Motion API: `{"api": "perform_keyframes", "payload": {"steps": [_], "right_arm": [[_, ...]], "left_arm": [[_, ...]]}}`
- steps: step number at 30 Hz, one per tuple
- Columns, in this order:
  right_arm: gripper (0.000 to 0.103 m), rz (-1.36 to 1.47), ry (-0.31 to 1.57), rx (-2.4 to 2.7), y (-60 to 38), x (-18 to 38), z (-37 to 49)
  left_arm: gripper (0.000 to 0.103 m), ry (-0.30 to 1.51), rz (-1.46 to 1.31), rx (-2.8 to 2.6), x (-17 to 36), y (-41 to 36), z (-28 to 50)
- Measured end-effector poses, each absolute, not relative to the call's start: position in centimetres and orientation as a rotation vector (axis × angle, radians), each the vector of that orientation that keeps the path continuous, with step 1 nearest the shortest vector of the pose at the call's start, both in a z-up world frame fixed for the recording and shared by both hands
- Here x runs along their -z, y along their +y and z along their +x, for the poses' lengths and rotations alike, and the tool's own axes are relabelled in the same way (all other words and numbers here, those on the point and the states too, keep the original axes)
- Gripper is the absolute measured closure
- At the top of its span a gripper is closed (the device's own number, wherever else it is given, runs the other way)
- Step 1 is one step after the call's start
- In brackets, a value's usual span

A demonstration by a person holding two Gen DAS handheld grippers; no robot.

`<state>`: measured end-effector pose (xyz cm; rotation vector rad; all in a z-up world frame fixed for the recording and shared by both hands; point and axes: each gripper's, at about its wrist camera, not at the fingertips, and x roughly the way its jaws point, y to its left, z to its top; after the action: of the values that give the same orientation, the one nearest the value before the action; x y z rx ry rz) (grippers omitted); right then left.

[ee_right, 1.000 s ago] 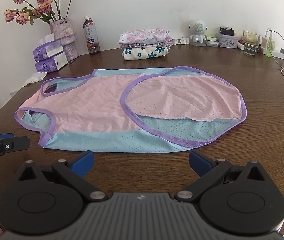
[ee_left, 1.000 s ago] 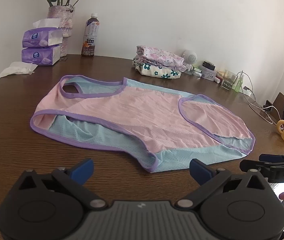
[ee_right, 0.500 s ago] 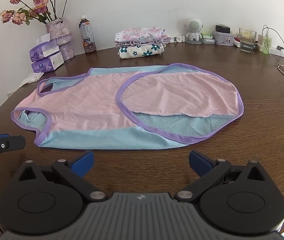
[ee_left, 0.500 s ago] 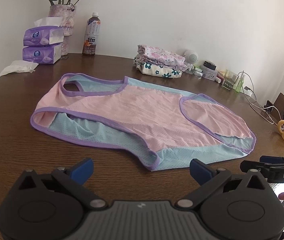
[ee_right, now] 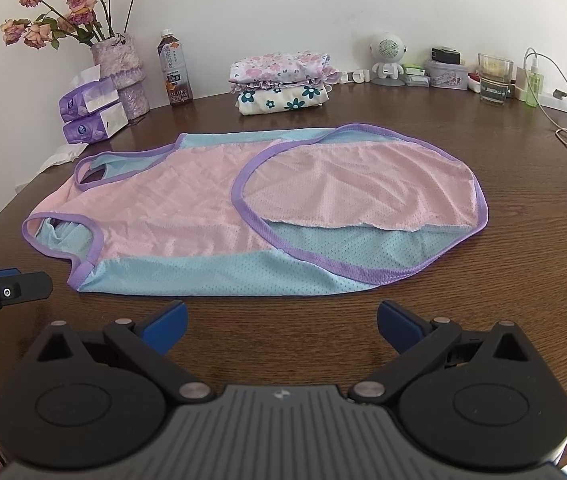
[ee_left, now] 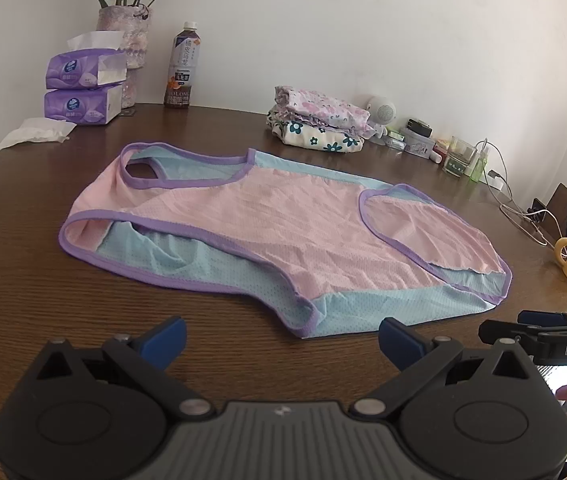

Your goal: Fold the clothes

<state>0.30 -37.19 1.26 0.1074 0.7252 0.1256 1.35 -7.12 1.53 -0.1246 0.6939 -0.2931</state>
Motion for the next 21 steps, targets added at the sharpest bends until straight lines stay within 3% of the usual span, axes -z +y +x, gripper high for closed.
{"api": "perform_keyframes", "payload": {"steps": [21], "right_arm": [[0.000,0.111,0.730,-0.148,-37.11,-0.84,0.58]], "left_arm": [[0.000,0.703,-0.122,0.294,-1.19,-7.14,1.61]]}}
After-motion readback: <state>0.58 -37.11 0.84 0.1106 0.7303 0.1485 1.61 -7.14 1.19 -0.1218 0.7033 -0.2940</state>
